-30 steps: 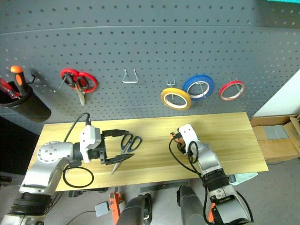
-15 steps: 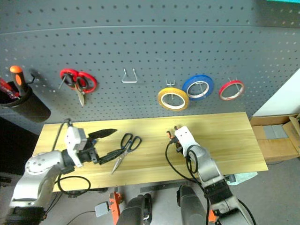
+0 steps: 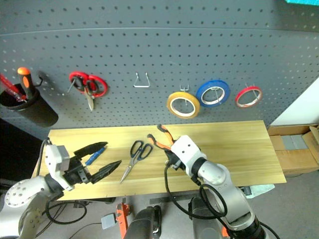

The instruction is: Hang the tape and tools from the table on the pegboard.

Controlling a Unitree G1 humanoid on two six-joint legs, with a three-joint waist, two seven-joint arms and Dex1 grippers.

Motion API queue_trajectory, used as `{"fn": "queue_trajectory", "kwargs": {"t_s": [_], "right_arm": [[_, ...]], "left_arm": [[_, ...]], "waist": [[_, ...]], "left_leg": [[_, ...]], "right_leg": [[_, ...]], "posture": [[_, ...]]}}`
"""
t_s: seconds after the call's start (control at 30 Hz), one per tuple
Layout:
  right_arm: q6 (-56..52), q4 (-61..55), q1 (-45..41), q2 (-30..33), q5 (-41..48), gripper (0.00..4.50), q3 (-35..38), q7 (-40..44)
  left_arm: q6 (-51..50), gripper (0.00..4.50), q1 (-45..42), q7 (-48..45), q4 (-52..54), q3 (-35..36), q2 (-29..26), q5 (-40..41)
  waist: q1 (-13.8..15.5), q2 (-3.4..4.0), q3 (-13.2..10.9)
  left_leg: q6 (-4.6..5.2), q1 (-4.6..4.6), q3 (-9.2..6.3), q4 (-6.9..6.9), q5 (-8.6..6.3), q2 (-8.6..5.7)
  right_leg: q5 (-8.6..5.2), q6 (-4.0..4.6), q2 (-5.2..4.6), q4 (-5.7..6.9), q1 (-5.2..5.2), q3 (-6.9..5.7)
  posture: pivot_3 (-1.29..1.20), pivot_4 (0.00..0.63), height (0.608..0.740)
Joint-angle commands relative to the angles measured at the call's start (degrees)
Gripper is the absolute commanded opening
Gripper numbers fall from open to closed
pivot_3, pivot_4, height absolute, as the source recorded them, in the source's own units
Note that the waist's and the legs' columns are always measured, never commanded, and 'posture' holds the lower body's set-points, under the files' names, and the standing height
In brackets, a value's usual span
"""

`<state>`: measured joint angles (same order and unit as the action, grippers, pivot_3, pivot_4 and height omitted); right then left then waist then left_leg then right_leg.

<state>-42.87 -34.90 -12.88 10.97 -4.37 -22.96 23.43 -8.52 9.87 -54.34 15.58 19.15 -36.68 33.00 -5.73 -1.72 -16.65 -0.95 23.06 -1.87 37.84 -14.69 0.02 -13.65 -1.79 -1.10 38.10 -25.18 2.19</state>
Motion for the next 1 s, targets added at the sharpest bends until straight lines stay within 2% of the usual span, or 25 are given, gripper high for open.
{"fn": "queue_trajectory", "kwargs": {"t_s": [0.03,0.1,0.3,1.0], "right_arm": [[2.06,-2.60,-6.10,-3.34,1.59,1.73,3.48,-1.95],[1.90,-1.01,-10.64,-5.09,2.05,1.73,4.29,-2.66],[2.69,2.61,-17.15,-7.97,2.81,1.73,5.14,-3.84],[20.46,29.06,-37.43,-16.03,3.15,1.73,7.38,-7.23]], "left_arm": [[-0.54,4.50,-1.15,1.27,2.69,1.60,0.31,2.03],[-0.32,4.50,-2.06,2.05,2.37,1.46,0.55,1.97],[-0.80,4.50,-4.67,4.01,1.86,1.72,1.58,2.38],[-0.85,4.50,-8.43,7.74,2.25,0.90,3.13,1.53]], "waist": [[0.02,0.00,0.00],[0.04,0.00,0.00],[0.36,-0.02,0.01],[0.60,-0.01,0.01]], "left_leg": [[0.00,0.00,0.00,0.01,0.00,0.01],[0.00,0.00,0.02,0.01,0.00,0.01],[-0.07,0.04,-0.02,-0.03,-0.07,0.01],[-0.06,0.13,-0.06,-0.02,-0.08,0.02]], "right_leg": [[0.01,0.00,0.02,0.00,0.00,0.00],[0.03,-0.01,0.03,0.00,-0.01,0.02],[0.21,0.29,0.01,-0.04,-0.03,-0.01],[0.26,0.38,-0.01,-0.02,-0.11,-0.07]], "posture": [[-0.11,0.285,0.740],[-0.11,0.285,0.740],[-0.11,0.284,0.740],[-0.08,0.288,0.740]]}}
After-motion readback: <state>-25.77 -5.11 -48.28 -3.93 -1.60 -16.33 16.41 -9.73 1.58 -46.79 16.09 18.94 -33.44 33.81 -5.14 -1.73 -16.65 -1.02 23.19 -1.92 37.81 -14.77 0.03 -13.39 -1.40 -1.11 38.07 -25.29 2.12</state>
